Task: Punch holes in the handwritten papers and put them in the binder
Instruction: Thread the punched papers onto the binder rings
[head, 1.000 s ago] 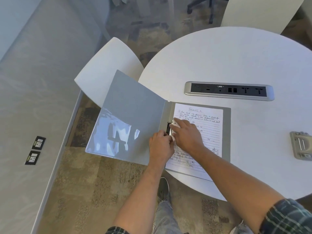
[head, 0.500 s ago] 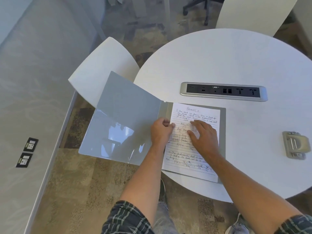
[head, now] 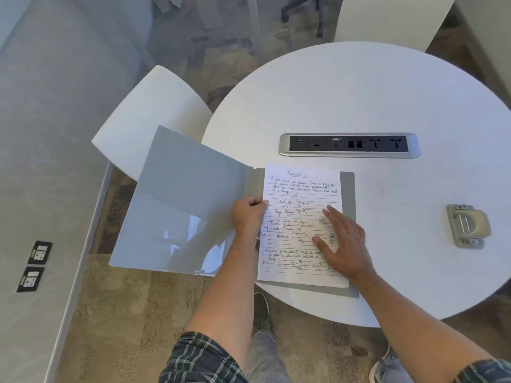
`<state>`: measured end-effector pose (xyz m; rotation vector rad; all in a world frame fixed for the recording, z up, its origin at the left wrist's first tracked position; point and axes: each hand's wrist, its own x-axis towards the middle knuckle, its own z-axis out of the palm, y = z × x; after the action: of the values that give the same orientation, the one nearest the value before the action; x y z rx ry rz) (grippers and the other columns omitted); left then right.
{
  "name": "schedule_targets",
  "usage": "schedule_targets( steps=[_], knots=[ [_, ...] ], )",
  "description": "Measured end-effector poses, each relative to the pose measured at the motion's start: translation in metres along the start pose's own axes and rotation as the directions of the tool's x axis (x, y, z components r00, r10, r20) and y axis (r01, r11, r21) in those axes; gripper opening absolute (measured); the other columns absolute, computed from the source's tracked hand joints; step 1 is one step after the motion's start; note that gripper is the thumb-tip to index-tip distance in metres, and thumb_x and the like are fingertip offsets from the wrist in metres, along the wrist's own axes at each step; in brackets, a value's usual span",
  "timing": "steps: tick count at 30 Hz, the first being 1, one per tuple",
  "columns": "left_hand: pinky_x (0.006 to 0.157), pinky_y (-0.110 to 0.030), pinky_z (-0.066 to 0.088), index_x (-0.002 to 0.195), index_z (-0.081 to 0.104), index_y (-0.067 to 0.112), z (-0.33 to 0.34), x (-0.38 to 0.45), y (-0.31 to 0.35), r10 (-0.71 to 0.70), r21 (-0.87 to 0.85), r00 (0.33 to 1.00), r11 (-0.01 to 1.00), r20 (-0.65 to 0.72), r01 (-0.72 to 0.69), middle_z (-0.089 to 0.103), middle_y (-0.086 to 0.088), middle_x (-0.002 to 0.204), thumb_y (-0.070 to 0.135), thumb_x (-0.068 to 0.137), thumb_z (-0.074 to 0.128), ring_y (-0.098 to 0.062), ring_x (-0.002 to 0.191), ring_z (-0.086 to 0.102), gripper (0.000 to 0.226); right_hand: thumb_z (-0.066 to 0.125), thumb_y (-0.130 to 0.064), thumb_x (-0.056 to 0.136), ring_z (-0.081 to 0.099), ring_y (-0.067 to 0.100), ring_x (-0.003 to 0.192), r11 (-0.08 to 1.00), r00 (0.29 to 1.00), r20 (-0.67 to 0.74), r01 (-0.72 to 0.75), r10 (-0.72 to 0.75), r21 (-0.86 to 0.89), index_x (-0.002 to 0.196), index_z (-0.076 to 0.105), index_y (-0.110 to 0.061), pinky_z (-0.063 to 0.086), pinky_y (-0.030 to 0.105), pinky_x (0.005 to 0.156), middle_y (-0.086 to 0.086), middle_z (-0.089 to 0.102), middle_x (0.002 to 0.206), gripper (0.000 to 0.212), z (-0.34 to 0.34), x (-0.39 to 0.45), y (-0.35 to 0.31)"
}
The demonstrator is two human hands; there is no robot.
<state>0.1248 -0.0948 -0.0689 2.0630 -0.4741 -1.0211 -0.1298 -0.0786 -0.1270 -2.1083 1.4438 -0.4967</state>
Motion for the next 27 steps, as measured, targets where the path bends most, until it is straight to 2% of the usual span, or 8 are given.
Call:
schedule_targets(
  steps=[5, 10, 12, 15, 18, 21, 24, 27],
  knots=[
    [0.081, -0.043, 0.064, 0.071, 0.073, 0.022, 0.001, 0.004, -0.002, -0.026, -0.049, 1.000, 0.998, -0.006, 0.025, 0.077, -0.003, 0.080, 0.011, 0.087, 0.075, -0.021, 0.074, 0.072, 0.019, 0.054, -0.058, 0.092, 0.038, 0.020, 0.146, 1.000, 0.999, -0.030, 0.026, -0.026, -0.012, 0.154, 0.039, -0.024, 0.027, 0.042, 0.115, -0.006, 0.037, 0.162, 0.073, 0.002, -0.002, 0.001],
    [0.088, -0.043, 0.062, 0.082, 0.076, 0.022, 0.001, 0.006, 0.001, -0.025, -0.023, 1.000, 0.999, 0.000, 0.025, 0.080, -0.006, 0.095, 0.011, 0.089, 0.074, -0.025, 0.090, 0.076, 0.013, 0.055, -0.055, 0.093, 0.044, 0.022, 0.141, 0.992, 0.997, -0.009, 0.079, -0.080, -0.098, 0.150, 0.047, -0.032, 0.027, 0.043, 0.113, -0.010, 0.037, 0.162, 0.062, 0.003, -0.002, 0.002],
    [0.088, -0.044, 0.062, 0.082, 0.077, 0.022, 0.000, 0.009, 0.001, -0.042, -0.010, 0.999, 0.999, 0.011, 0.042, 0.080, -0.005, 0.095, 0.013, 0.087, 0.075, -0.025, 0.091, 0.077, 0.011, 0.055, -0.055, 0.093, 0.047, 0.022, 0.138, 0.992, 0.995, -0.032, 0.094, -0.097, -0.085, 0.147, 0.054, -0.031, 0.027, 0.042, 0.112, -0.009, 0.041, 0.160, 0.059, 0.004, -0.003, 0.003],
    [0.089, -0.043, 0.062, 0.082, 0.078, 0.022, 0.000, 0.011, 0.005, -0.021, 0.061, 1.000, 0.998, 0.010, 0.020, 0.080, -0.002, 0.095, 0.016, 0.085, 0.076, -0.023, 0.091, 0.076, 0.007, 0.058, -0.053, 0.091, 0.051, 0.023, 0.134, 0.995, 0.993, -0.076, 0.083, -0.087, -0.054, 0.141, 0.060, -0.029, 0.029, 0.041, 0.111, -0.009, 0.047, 0.156, 0.056, 0.004, -0.003, 0.004],
    [0.090, -0.038, 0.060, 0.095, 0.080, 0.017, 0.001, 0.012, 0.012, 0.018, 0.149, 1.000, 0.989, 0.024, -0.021, 0.079, -0.001, 0.101, 0.016, 0.088, 0.074, -0.021, 0.094, 0.074, 0.010, 0.059, -0.050, 0.092, 0.053, 0.022, 0.133, 0.993, 0.990, -0.089, 0.101, -0.106, -0.052, 0.140, 0.062, -0.028, 0.031, 0.040, 0.110, -0.008, 0.050, 0.154, 0.053, 0.003, -0.003, 0.002],
    [0.087, -0.040, 0.062, 0.081, 0.076, 0.021, 0.002, 0.015, 0.014, -0.022, 0.145, 0.999, 0.989, 0.034, 0.017, 0.079, -0.002, 0.097, 0.015, 0.087, 0.073, -0.023, 0.090, 0.074, 0.009, 0.060, -0.049, 0.092, 0.054, 0.020, 0.132, 0.987, 0.985, -0.087, 0.144, -0.150, -0.072, 0.139, 0.063, -0.030, 0.033, 0.042, 0.108, -0.008, 0.051, 0.153, 0.051, 0.003, -0.004, 0.002],
    [0.082, -0.045, 0.064, 0.068, 0.069, 0.019, 0.003, 0.019, 0.014, -0.083, 0.118, 0.996, 0.990, 0.026, 0.079, 0.076, -0.002, 0.083, 0.013, 0.084, 0.071, -0.025, 0.075, 0.069, 0.018, 0.063, -0.049, 0.092, 0.059, 0.018, 0.127, 0.977, 0.984, -0.082, 0.141, -0.156, -0.161, 0.137, 0.065, -0.029, 0.037, 0.040, 0.102, -0.007, 0.055, 0.150, 0.050, 0.005, -0.002, 0.001],
    [0.066, -0.036, 0.056, 0.068, 0.064, 0.018, 0.004, 0.019, 0.018, -0.066, 0.175, 0.997, 0.983, 0.031, 0.059, 0.064, -0.003, 0.074, 0.011, 0.083, 0.068, -0.022, 0.066, 0.056, 0.017, 0.061, -0.048, 0.094, 0.063, 0.021, 0.119, 0.960, 0.985, -0.097, 0.113, -0.142, -0.256, 0.134, 0.067, -0.025, 0.042, 0.041, 0.097, -0.005, 0.062, 0.143, 0.047, 0.008, -0.001, -0.003]
  ],
)
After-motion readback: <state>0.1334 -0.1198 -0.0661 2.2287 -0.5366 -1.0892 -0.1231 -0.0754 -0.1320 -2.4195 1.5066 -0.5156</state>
